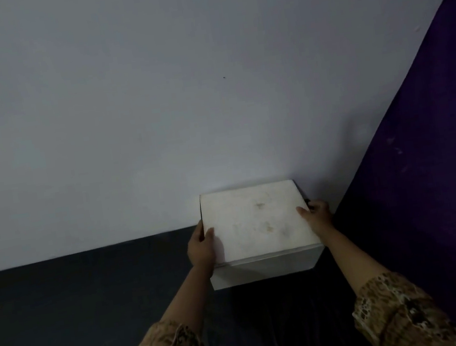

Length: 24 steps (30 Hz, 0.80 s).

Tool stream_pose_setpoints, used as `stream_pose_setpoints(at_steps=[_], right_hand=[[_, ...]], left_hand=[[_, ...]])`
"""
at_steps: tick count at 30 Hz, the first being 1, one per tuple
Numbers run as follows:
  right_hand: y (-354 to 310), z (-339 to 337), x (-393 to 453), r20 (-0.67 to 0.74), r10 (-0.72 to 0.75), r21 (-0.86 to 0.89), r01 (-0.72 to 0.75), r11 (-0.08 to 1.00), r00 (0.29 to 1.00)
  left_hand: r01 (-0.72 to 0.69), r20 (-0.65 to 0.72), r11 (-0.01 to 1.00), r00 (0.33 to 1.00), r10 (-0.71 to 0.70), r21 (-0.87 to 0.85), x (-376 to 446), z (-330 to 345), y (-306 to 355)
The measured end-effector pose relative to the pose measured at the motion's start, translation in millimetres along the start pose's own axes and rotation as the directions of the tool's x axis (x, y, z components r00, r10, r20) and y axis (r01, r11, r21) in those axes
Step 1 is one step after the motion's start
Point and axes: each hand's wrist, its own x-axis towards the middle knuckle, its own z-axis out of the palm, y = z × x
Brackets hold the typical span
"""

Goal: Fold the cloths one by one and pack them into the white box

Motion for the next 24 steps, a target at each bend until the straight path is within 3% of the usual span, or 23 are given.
stream_pose_setpoints(at_steps=[4, 6, 8, 10, 13, 16, 20, 24], right_hand=[[8, 3, -19, -0.022, -0.106, -0.033, 0.105, 0.994, 0.994], [11, 8, -31, -0.025, -0.188, -0.21, 0.179, 0.961, 0.982], [22, 13, -46, -0.028, -0.318, -0.529, 0.256, 0.809, 0.948], [36, 17, -62, -0.041, -0.414, -0.689, 0.275, 0.671, 0.909], [51, 21, -83, -0.026, -0.443, -0.728, 0.286, 0.623, 0.896], [53, 28, -105, -0.034, -0.413, -0.742, 0.254, 0.62, 0.91], [49, 46, -136, 0.008, -0.39, -0.736, 0.27, 0.621, 0.921], [44, 85, -164, 0.127, -0.444, -0.676, 0.405, 0.615, 0.887]], left_hand=[[-0.082, 0.037, 0.978, 0.996, 0.076, 0.194, -10, -5, -5], [-0.137, 0.11, 0.954, 0.988, 0.112, 0.266, -14, -10, -9], [-0.252, 0.234, 0.877, 0.958, 0.167, 0.408, -17, -15, -16], [-0.349, 0.342, 0.768, 0.922, 0.18, 0.537, -21, -21, -23], [-0.422, 0.407, 0.657, 0.894, 0.187, 0.625, -28, -29, -31], [-0.456, 0.409, 0.483, 0.889, 0.206, 0.748, -31, -35, -40], [-0.483, 0.447, 0.412, 0.875, 0.189, 0.772, -47, -46, -47], [-0.543, 0.449, 0.195, 0.81, 0.378, 0.817, -42, -84, -59]])
